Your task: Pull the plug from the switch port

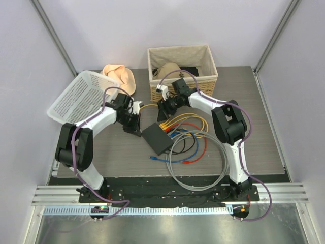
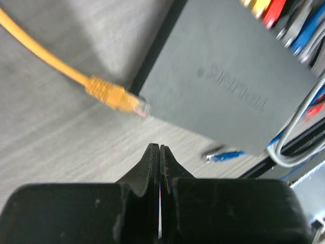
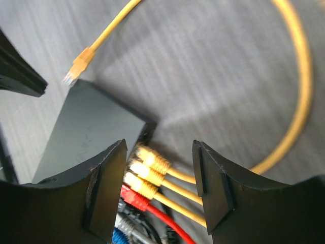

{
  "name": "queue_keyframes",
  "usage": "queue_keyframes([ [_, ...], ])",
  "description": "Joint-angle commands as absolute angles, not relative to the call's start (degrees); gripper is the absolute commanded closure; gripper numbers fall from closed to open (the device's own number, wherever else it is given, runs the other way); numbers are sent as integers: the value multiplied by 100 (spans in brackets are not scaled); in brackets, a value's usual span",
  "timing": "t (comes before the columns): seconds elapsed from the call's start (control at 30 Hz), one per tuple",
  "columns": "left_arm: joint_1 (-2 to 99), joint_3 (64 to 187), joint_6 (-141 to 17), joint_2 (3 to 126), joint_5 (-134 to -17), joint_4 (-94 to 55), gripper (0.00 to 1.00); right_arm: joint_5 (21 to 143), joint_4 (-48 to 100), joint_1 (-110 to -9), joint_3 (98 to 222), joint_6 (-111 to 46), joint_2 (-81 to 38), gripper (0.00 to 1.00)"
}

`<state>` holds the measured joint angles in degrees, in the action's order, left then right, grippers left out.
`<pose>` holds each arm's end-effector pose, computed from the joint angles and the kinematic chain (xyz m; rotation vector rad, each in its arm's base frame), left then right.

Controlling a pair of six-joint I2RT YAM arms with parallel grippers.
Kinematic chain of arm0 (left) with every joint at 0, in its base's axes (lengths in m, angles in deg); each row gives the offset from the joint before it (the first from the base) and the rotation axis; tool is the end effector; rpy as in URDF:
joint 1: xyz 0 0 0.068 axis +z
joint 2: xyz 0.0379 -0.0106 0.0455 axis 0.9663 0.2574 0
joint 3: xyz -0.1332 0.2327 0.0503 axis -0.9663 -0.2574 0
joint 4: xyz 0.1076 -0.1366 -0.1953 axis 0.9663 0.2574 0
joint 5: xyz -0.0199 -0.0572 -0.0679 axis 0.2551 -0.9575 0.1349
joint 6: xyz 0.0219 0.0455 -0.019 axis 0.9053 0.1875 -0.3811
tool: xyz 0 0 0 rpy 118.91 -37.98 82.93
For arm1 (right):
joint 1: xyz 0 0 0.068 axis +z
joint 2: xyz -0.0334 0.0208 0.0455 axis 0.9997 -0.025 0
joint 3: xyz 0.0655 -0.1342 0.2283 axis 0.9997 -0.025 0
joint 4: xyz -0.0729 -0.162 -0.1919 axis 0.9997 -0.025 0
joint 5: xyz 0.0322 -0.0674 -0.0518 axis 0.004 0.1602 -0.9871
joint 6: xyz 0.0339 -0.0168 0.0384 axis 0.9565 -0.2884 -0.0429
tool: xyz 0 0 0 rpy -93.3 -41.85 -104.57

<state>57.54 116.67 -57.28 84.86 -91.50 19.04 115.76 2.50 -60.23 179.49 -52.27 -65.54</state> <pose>0.3035 -0.1112 0.1945 0.3614 2.7807 -0.6932 0.4056 0.2455 0.1750 -1.1385 2.1768 1.0151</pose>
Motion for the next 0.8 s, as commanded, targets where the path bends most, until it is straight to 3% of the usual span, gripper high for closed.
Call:
queue_keyframes([
  [0.0, 5724, 11556, -5513, 8482, -9322, 2109, 100, 12025, 149, -6035, 18229, -5336, -6494, 38],
  [0.43, 5610, 12154, -5926, 9704, -9014, 1108, 100, 11657, -124, -6027, 18308, -5406, -6740, 38],
  [0.63, 5697, 12172, -6111, 9215, -9155, 1606, 100, 11384, -247, -6035, 18229, -5556, -6679, 38],
  [0.77, 5706, 11988, -6190, 8572, -9847, 1417, 100, 11480, -491, -6149, 18413, -5468, -6827, 39],
])
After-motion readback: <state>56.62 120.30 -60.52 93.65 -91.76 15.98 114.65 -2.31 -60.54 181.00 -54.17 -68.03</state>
